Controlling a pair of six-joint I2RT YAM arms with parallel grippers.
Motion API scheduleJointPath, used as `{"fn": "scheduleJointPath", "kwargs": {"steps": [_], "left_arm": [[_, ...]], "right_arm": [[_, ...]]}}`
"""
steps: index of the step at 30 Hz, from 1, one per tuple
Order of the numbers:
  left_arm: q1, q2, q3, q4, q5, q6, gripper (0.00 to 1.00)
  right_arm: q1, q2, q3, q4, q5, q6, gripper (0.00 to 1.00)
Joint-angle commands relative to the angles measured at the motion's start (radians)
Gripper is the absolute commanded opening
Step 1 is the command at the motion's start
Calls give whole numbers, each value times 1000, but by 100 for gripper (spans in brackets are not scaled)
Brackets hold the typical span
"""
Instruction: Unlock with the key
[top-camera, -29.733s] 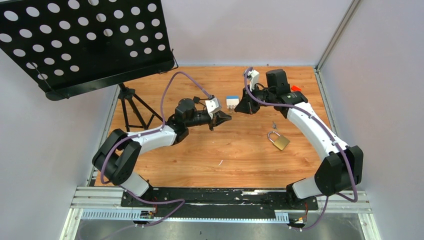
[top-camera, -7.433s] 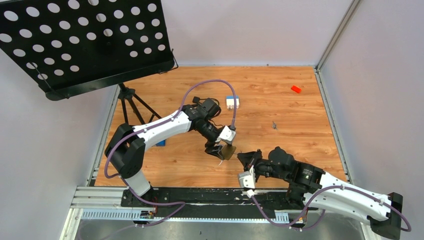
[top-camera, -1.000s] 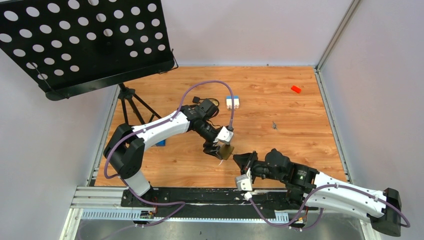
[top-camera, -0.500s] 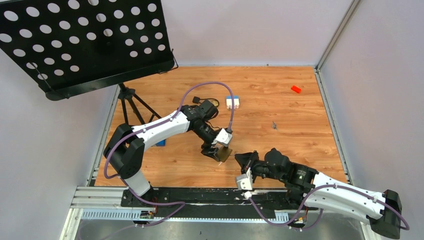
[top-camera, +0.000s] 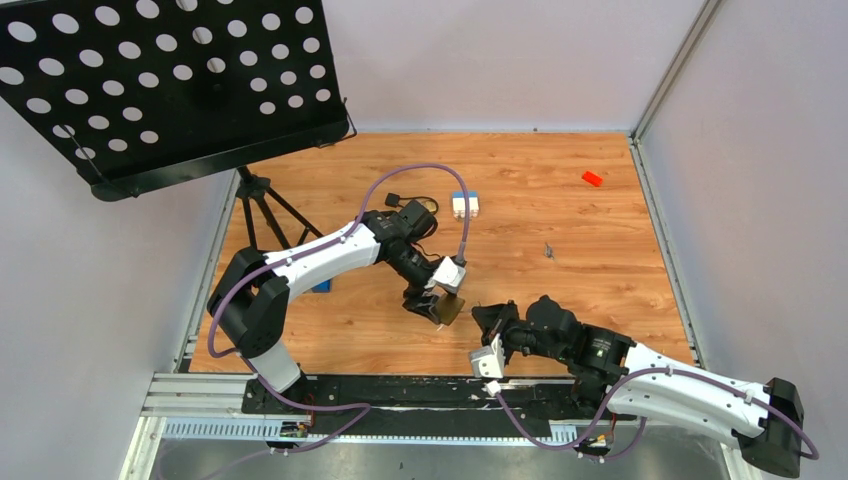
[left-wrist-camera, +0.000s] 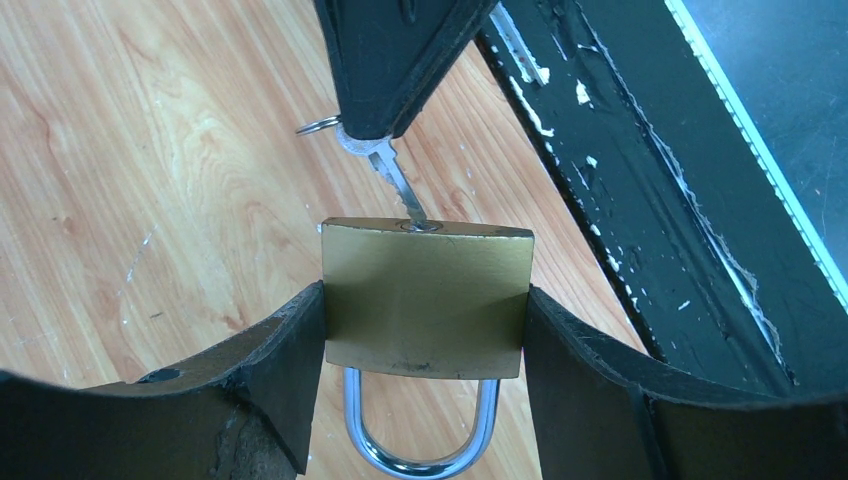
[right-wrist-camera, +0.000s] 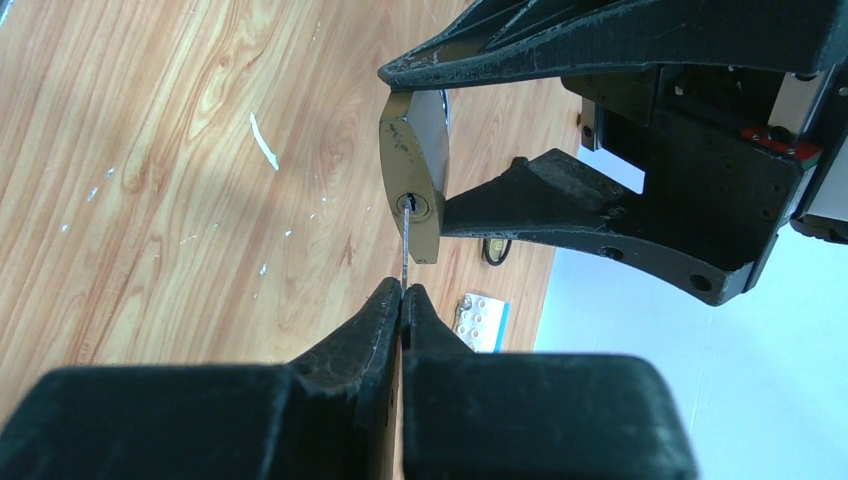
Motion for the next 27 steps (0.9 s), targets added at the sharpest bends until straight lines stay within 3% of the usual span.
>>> {"fn": "scheduleJointPath", "kwargs": {"steps": [1,27], "left_arm": [[-16,-66,35,138,103,-102,0],[-16,-39,37,224,51,-238,0]], "right_arm": [[-7,-8,50,-37,14,9,0],[-8,24,51,75,54,65,0]]}}
